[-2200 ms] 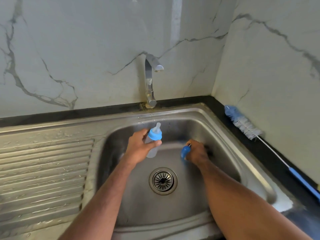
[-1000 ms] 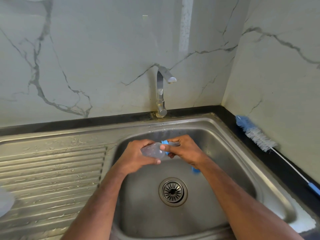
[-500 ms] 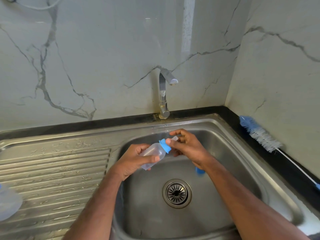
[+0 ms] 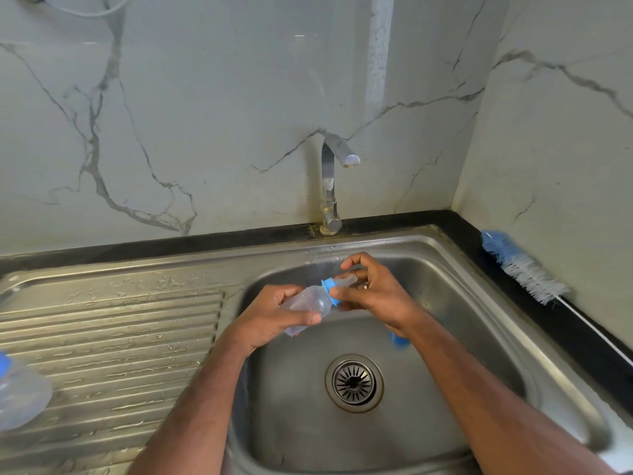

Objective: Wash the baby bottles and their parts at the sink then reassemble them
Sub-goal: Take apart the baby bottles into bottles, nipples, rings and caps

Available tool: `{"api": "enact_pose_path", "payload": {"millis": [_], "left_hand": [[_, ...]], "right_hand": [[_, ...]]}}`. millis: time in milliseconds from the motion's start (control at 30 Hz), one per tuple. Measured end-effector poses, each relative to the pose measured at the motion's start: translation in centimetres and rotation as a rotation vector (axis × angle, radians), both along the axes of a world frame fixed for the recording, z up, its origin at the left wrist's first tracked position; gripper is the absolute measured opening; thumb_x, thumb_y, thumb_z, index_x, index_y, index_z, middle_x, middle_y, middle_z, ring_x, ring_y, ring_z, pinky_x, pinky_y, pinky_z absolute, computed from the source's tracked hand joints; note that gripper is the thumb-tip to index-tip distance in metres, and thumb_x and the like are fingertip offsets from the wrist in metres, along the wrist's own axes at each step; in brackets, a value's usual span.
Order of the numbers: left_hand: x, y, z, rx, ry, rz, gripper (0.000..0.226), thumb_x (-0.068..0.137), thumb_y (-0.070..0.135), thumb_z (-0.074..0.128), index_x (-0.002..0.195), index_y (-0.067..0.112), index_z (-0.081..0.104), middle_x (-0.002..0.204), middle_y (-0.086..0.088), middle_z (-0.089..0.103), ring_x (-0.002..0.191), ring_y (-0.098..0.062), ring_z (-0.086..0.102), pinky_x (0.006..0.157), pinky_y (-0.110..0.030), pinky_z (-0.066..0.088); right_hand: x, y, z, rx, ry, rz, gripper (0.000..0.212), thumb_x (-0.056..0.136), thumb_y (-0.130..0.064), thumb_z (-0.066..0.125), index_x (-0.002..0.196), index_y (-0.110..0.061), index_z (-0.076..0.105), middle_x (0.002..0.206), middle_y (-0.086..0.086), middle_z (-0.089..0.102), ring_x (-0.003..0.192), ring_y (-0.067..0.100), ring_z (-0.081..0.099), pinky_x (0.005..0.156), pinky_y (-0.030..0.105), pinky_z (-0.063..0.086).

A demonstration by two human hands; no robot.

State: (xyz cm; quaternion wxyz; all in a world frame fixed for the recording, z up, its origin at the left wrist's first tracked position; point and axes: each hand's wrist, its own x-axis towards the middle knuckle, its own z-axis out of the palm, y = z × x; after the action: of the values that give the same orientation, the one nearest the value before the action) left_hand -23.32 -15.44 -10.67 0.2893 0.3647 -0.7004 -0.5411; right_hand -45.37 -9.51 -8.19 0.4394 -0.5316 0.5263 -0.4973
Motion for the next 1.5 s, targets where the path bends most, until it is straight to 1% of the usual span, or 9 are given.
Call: {"api": "enact_pose_path", "payload": {"millis": [233,333,467,767,867,1000,1133,1300,1500], "left_hand": [[-0.1,-0.3,-0.2,-0.005,-0.013,0.006,0.055,0.059,0.04,0.092,0.106,0.019,0.073,0.095,-0.007,0.073,0.084,-0.017,0.067,0.072,-0.037,0.055],[-0.1,-0.4,-0.2,-0.018,-0.01,0.041,0.06,0.061,0.028,0.094,0.112,0.022,0.064,0.103,-0.008,0.074,0.088,-0.019,0.07,0.073,-0.035,0.058],[0.2,-0.5,-0.4,-0.06,-0.011,0.054,0.052,0.062,0.027,0.094,0.103,0.024,0.063,0.102,-0.008,0.072,0.087,-0.017,0.068,0.076,-0.035,0.057],[0.4,-1.1,-0.7,0.097,0.241,0.2,0.058,0.06,0.031,0.084,0.11,0.016,0.06,0.109,-0.014,0.062,0.088,-0.025,0.064,0.062,-0.036,0.053],[0.6,-1.2,-0.5,0.143,0.333,0.212,0.046,0.067,0.013,0.074,0.11,0.008,0.059,0.105,-0.015,0.063,0.089,-0.026,0.062,0.06,-0.033,0.051],[0.9,-1.3,-0.2,0.142,0.397,0.257,0.035,0.073,0.016,0.073,0.106,0.007,0.066,0.103,-0.016,0.068,0.089,-0.024,0.064,0.057,-0.029,0.051],[1.3,-1.7,0.1,-0.085,0.17,0.371,0.041,0.074,0.029,0.085,0.109,0.015,0.068,0.093,-0.007,0.072,0.08,-0.017,0.065,0.055,-0.023,0.048],[1.8,-1.6,-0.4,-0.448,-0.298,0.35,0.047,0.062,0.015,0.094,0.1,0.022,0.067,0.09,0.01,0.068,0.082,-0.009,0.065,0.067,-0.01,0.046],[1.1,-2.2,-1.6,-0.464,-0.711,0.192,0.082,0.059,0.016,0.092,0.134,0.021,0.059,0.118,-0.001,0.066,0.107,-0.02,0.062,0.093,-0.035,0.052]], "right_hand": [[-0.7,0.0,0.3,-0.031,-0.018,0.104,0.056,0.077,0.011,0.078,0.123,-0.011,0.056,0.119,0.005,0.073,0.104,0.018,0.07,0.088,0.037,0.06],[-0.3,0.0,0.2,0.023,-0.124,0.074,0.047,0.084,-0.004,0.078,0.127,-0.013,0.059,0.124,0.01,0.068,0.107,0.023,0.07,0.083,0.039,0.062],[0.0,0.1,0.0,0.084,0.095,0.064,0.031,0.09,-0.019,0.075,0.12,-0.014,0.067,0.105,0.011,0.073,0.09,0.024,0.075,0.075,0.034,0.063],[-1.1,-0.3,-0.5,0.066,-0.174,0.08,0.046,0.078,0.011,0.077,0.116,-0.015,0.072,0.13,0.016,0.056,0.117,0.04,0.062,0.09,0.046,0.06],[-1.0,-0.5,-0.5,0.039,-0.185,0.087,0.05,0.077,0.02,0.072,0.112,-0.016,0.072,0.132,0.014,0.054,0.112,0.039,0.063,0.095,0.051,0.057],[-1.1,-0.6,-0.2,0.025,-0.251,0.057,0.047,0.078,0.021,0.069,0.116,-0.005,0.068,0.131,0.016,0.058,0.109,0.036,0.066,0.095,0.05,0.057],[-1.2,-1.3,-0.9,-0.026,-0.15,-0.075,0.04,0.076,0.009,0.079,0.11,-0.01,0.071,0.111,0.002,0.069,0.1,0.019,0.066,0.091,0.043,0.058],[-1.4,-1.7,-2.3,0.021,0.426,-0.033,0.036,0.074,-0.007,0.086,0.103,-0.026,0.073,0.105,-0.01,0.07,0.1,0.008,0.065,0.09,0.028,0.057],[0.3,-1.6,-2.7,0.085,0.672,0.166,0.037,0.076,-0.013,0.086,0.108,-0.027,0.072,0.112,-0.008,0.067,0.1,0.008,0.063,0.091,0.031,0.057]]}}
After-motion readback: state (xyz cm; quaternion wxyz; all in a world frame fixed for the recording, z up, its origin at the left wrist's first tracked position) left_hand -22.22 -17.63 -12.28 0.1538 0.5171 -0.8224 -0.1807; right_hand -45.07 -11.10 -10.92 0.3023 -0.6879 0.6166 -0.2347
